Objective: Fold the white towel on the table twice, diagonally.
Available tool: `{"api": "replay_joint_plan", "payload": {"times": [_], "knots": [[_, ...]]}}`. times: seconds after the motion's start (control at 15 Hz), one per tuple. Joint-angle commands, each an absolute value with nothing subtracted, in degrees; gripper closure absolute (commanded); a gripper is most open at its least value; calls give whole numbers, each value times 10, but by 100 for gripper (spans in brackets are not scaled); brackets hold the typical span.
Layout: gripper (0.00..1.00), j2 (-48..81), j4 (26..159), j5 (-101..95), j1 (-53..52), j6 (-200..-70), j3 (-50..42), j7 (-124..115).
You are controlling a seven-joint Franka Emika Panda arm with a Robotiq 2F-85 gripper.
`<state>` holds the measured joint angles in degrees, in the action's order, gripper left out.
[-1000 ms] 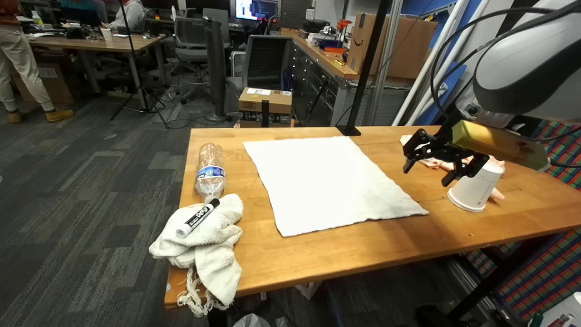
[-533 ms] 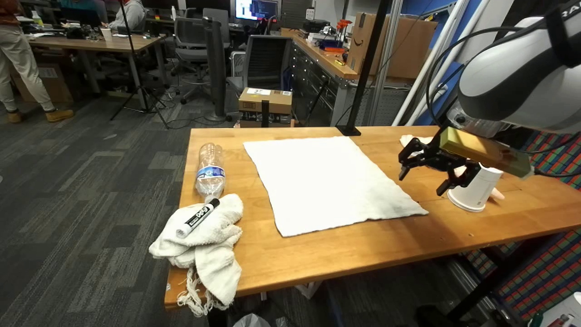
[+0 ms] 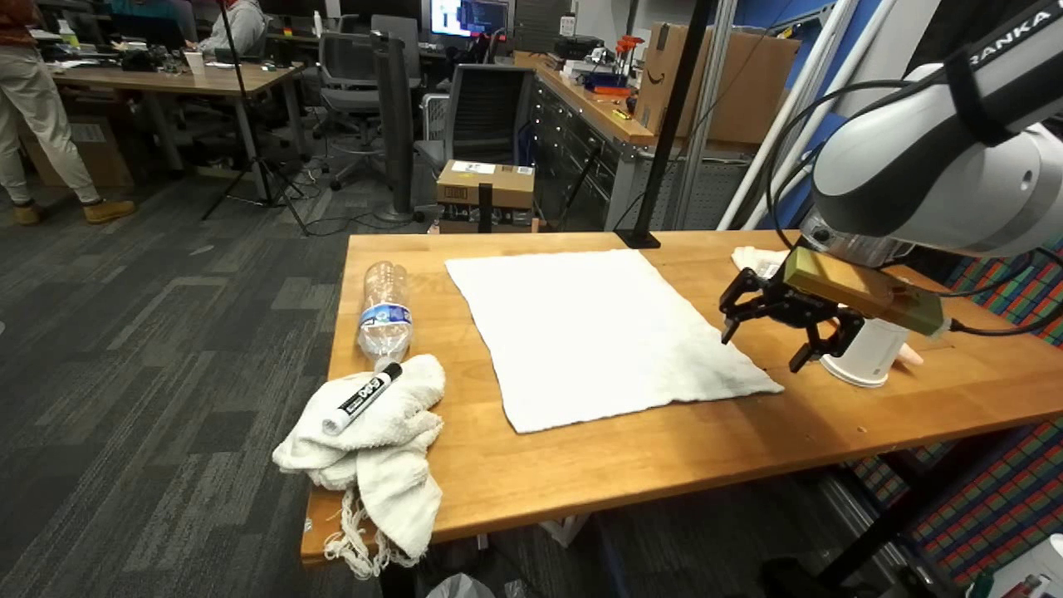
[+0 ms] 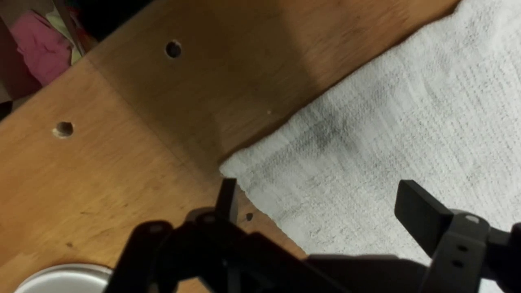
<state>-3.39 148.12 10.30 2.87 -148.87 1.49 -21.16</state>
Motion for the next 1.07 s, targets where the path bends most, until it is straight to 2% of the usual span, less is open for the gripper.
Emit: {"api": "replay_joint_plan", "payload": {"times": [0.0,1.0], "knots": [[0,-14,1467,97,24,-1493,8,-230],[0,39,1461,106,14,-1488,6,-260]]}}
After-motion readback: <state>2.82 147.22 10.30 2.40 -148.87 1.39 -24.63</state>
